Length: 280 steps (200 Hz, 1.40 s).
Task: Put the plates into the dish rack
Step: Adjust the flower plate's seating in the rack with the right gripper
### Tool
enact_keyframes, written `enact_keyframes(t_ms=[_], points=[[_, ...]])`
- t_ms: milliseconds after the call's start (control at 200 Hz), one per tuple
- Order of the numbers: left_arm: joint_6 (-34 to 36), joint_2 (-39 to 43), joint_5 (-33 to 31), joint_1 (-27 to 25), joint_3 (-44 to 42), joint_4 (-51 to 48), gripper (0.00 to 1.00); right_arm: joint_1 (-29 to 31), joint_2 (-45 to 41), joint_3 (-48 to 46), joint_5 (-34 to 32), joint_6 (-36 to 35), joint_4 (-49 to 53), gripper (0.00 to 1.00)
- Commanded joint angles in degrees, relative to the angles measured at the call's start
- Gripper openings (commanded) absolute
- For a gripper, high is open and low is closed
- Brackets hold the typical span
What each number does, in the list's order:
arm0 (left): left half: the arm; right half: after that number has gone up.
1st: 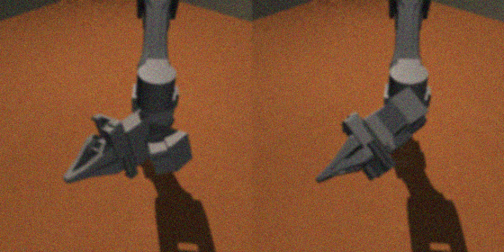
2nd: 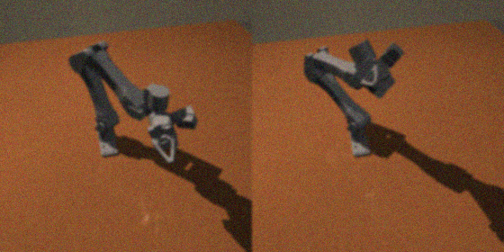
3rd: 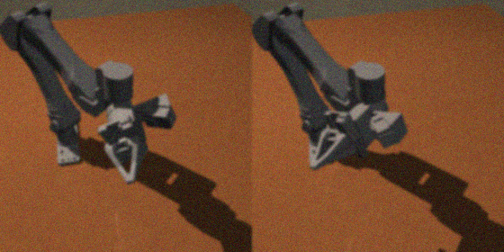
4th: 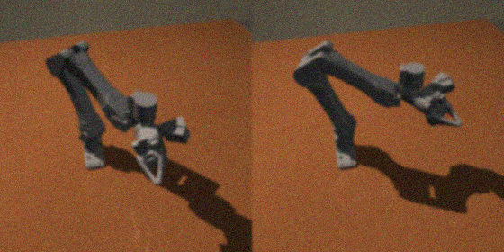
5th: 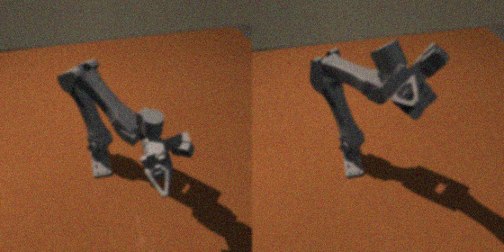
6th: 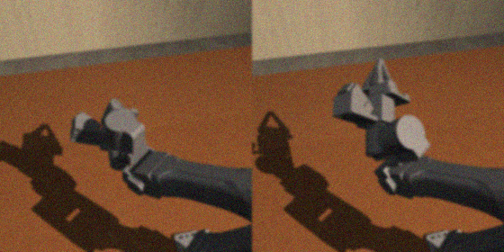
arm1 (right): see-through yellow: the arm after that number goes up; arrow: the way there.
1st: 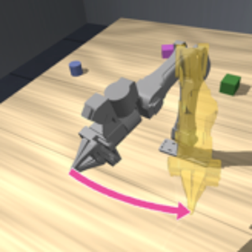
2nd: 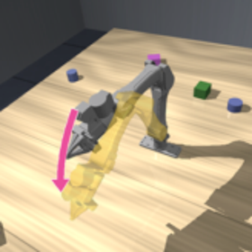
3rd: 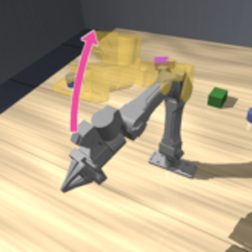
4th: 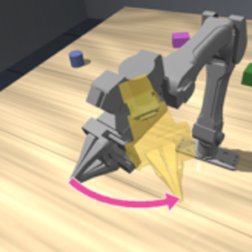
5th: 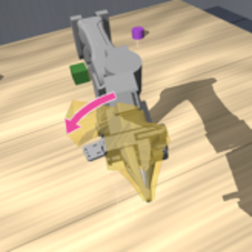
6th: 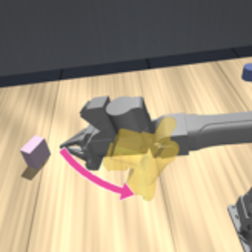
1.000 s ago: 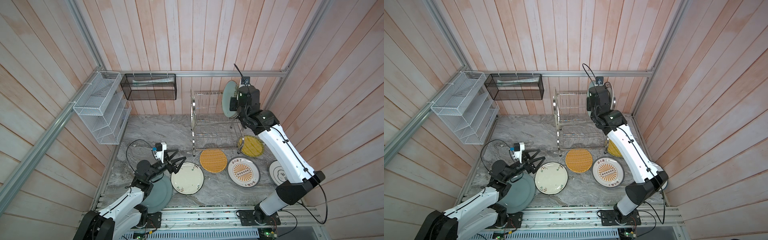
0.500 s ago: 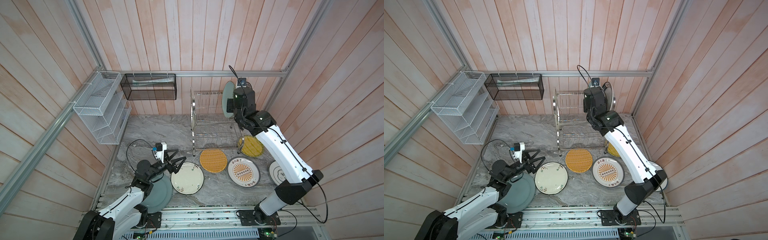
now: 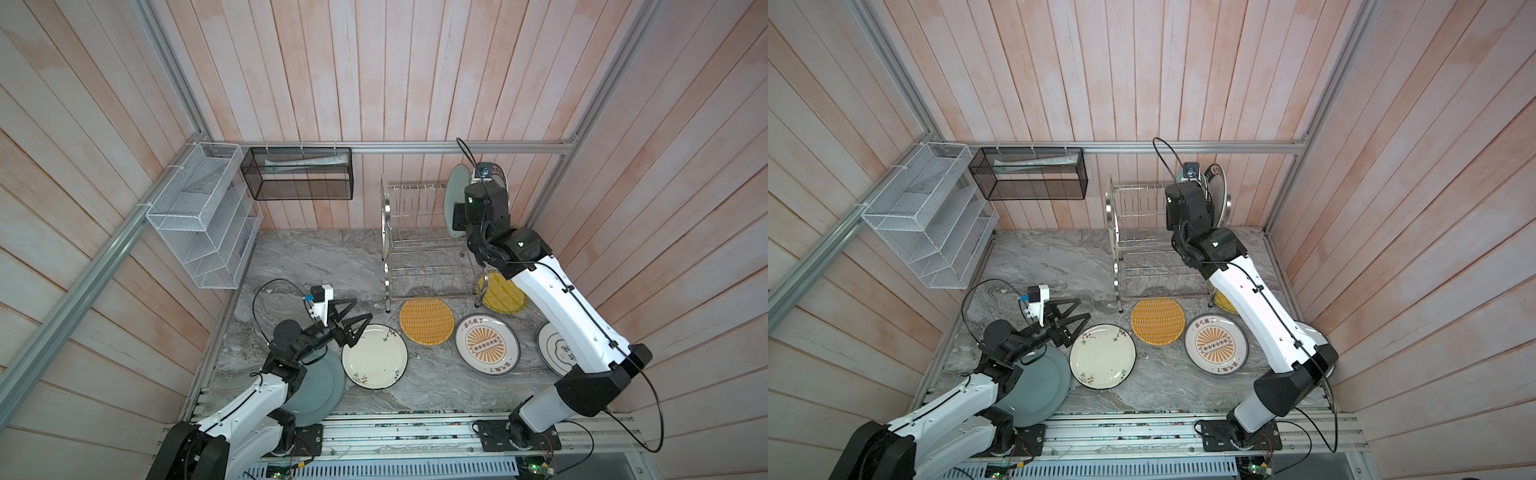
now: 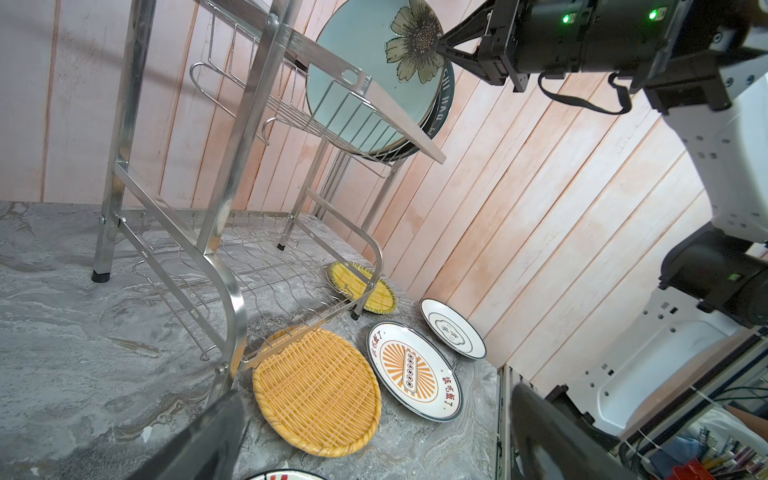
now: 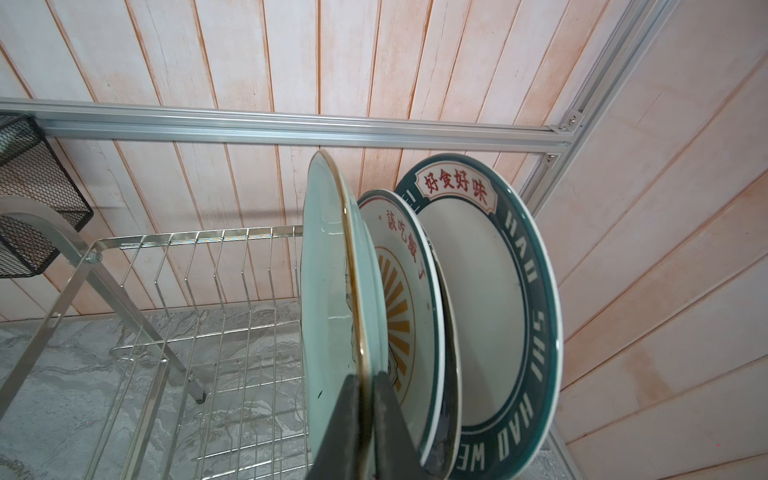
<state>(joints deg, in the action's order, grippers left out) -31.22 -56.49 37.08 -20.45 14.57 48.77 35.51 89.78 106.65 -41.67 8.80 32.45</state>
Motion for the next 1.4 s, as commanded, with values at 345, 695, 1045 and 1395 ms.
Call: enact_keyframes(t_ms=[345,695,1045,1395], points=[[0.6,0.0,-0.5,-0.3,2.0,-0.7,1.0,0.5,-0.6,-2.7,1.6,-1.4,0.1,0.24],[0.6,0.0,-0.6,-0.3,2.1,-1.0,1.0,0.1,-0.2,-0.8,3.1,-1.8,0.6,0.39],[0.6,-0.2,-0.8,-0.3,2.2,-1.1,1.0,-1.8,0.3,1.4,5.6,-2.2,1.1,0.53],[0.9,-0.1,-0.9,-0.3,2.1,-1.5,1.0,-5.0,1.8,2.3,9.8,-2.3,1.0,0.53]])
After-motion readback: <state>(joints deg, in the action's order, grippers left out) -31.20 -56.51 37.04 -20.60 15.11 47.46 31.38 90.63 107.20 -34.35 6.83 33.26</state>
